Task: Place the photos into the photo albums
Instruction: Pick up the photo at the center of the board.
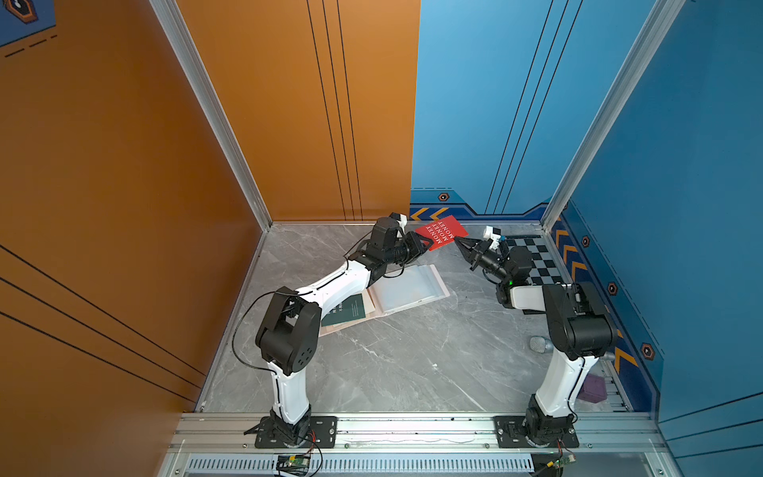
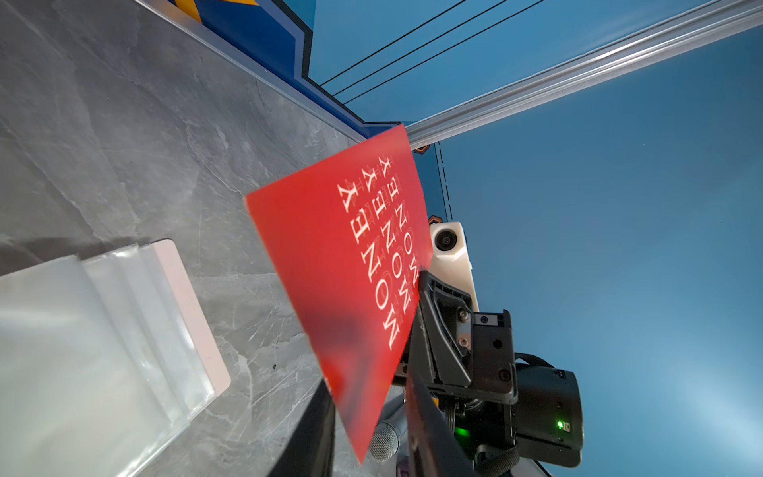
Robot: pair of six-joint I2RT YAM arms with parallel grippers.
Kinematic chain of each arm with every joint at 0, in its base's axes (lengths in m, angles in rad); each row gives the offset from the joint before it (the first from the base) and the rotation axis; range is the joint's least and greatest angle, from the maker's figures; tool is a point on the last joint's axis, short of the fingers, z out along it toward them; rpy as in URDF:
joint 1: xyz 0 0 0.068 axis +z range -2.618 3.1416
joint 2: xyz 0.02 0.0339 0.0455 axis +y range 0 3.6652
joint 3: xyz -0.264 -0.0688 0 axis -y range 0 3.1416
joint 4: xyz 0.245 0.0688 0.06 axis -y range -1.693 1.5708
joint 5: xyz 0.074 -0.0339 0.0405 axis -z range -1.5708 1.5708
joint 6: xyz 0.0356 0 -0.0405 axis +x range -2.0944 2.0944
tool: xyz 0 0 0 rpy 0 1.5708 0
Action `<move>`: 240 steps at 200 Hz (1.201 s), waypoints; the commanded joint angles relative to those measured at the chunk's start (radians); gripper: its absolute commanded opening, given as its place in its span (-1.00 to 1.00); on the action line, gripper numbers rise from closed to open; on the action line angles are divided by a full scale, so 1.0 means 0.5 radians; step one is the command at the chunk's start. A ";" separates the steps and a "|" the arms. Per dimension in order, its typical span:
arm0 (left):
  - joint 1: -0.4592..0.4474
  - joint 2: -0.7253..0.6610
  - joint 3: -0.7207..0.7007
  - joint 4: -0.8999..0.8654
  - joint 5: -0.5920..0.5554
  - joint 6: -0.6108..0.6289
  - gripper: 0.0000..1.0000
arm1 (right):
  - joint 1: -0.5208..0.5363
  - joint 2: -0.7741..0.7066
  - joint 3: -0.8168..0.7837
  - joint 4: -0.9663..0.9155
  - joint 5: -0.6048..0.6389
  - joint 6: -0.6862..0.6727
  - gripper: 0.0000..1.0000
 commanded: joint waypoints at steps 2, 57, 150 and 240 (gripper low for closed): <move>0.025 0.041 0.076 0.047 0.007 -0.008 -0.45 | 0.028 -0.011 0.069 0.079 0.023 0.033 -1.00; 0.044 0.019 0.067 0.066 0.000 -0.006 -0.84 | 0.063 -0.007 0.062 0.045 0.023 0.002 -1.00; 0.193 -0.183 -0.206 0.066 0.078 0.110 -1.00 | 0.062 -0.098 -0.013 -0.286 0.015 -0.295 -0.68; 0.631 -0.756 -1.082 0.061 0.549 0.276 -1.00 | 0.075 -0.104 0.049 -0.909 -0.058 -0.772 -0.59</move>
